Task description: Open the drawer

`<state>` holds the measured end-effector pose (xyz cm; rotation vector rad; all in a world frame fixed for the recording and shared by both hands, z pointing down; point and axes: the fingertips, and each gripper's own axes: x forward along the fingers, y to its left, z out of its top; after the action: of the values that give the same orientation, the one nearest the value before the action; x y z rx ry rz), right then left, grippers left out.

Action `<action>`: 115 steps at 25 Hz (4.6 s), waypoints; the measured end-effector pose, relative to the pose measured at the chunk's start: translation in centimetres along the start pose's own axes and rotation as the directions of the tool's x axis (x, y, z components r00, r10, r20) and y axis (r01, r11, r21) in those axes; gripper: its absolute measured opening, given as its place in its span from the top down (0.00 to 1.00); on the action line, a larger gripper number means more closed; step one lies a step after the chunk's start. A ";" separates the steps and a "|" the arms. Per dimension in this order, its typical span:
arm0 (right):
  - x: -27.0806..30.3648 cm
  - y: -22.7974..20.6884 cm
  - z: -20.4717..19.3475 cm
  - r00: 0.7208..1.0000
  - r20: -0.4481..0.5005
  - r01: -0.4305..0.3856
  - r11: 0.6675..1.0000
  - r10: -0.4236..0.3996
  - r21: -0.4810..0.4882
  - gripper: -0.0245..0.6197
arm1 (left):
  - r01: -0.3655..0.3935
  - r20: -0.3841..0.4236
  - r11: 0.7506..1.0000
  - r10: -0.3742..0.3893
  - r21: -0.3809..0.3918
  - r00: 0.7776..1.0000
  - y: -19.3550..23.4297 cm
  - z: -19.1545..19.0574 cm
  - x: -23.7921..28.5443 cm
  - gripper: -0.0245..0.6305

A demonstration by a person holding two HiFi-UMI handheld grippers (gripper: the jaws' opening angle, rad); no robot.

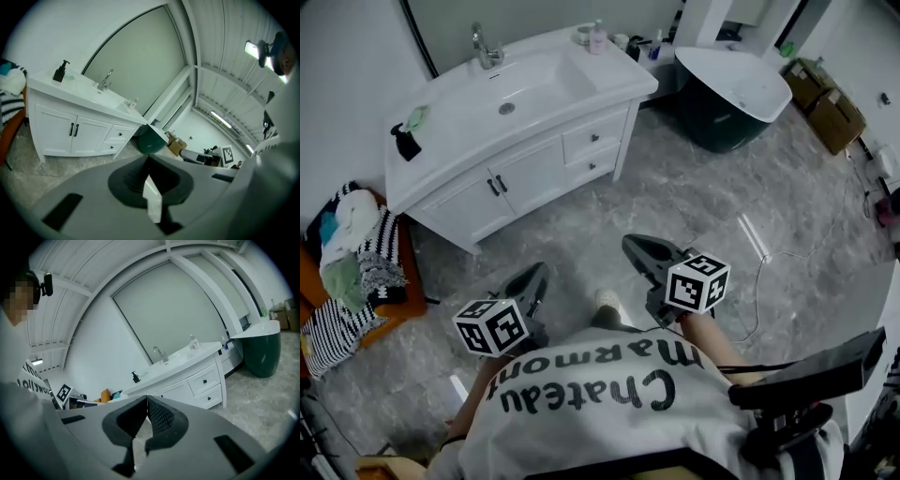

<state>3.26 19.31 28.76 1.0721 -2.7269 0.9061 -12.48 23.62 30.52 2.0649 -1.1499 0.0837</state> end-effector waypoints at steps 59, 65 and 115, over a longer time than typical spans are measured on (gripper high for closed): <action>24.4 -26.2 10.5 0.998 -0.056 0.011 1.000 -0.010 0.009 0.94 | 0.017 -0.033 0.986 -0.012 0.169 0.999 12.8 15.5 31.5 0.95; 28.7 -31.2 7.0 0.999 -0.043 0.019 0.999 -0.020 -0.040 0.94 | 0.020 -0.018 0.979 -0.017 0.201 1.000 17.5 13.4 35.6 0.95; 45.2 -48.8 0.0 0.975 -0.064 0.206 0.976 -0.211 -0.074 0.74 | -0.021 -0.209 0.986 0.057 0.168 0.976 26.9 8.5 37.5 0.95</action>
<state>0.57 -36.10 65.44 1.2576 -2.5092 0.7994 -12.93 -16.46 54.86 2.1168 -1.0810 0.4230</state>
